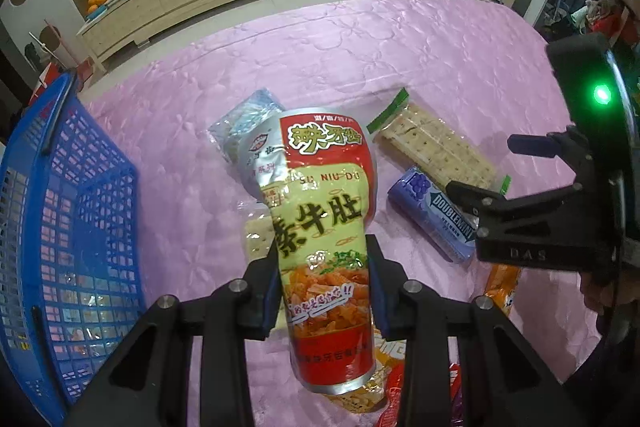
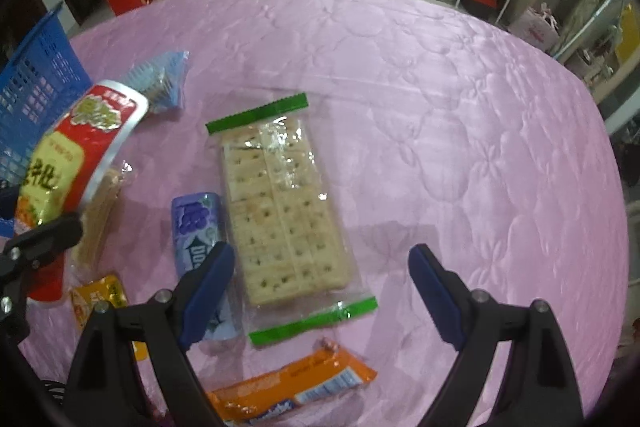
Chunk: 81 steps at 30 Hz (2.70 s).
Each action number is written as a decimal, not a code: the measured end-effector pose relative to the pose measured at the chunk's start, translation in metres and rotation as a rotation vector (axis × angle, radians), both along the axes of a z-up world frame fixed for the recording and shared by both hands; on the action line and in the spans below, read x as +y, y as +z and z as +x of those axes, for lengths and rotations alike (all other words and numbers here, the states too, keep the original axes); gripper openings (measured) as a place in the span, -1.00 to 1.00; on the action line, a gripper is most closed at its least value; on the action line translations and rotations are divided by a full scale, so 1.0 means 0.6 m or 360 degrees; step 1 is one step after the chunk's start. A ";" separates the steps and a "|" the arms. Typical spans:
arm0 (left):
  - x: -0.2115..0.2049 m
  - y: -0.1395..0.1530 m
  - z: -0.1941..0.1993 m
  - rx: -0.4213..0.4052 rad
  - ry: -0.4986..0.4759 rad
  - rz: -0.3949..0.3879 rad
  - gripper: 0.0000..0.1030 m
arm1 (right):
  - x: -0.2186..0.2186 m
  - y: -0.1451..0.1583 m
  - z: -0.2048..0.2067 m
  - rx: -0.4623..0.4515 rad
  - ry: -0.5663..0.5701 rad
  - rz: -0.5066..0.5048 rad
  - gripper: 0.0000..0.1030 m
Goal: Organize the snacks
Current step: 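Grasp the red-and-yellow pouch with the left tool while the right tool grasps the cracker pack, then carry the pouch and cracker pack over the blue basket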
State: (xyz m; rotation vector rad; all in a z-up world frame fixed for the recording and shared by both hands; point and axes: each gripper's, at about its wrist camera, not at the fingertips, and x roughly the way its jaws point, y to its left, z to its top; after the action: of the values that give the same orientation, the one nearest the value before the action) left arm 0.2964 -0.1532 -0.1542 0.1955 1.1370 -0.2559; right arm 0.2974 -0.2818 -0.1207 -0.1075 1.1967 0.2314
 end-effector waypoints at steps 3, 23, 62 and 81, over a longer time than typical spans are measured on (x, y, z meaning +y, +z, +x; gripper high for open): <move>0.015 0.002 0.002 -0.0006 0.0021 -0.0008 -0.34 | 0.002 -0.008 0.010 0.0057 0.0015 0.0016 0.78; 0.056 0.046 -0.022 -0.0105 0.0066 -0.0084 -0.35 | 0.041 -0.005 -0.006 -0.0036 0.0040 -0.0005 0.20; 0.378 0.256 -0.156 -0.0431 0.0144 -0.0076 -0.36 | 0.353 0.308 -0.159 -0.0405 0.0311 0.0353 0.20; 0.425 0.188 -0.049 -0.0253 0.0245 -0.0119 -0.36 | 0.396 0.251 -0.065 -0.0207 0.0155 0.0372 0.20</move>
State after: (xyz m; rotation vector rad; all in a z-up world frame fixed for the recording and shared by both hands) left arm 0.2671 0.1020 -0.0413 0.0604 0.9778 -0.1429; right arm 0.2585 -0.0440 0.0299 0.0232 1.0284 0.4416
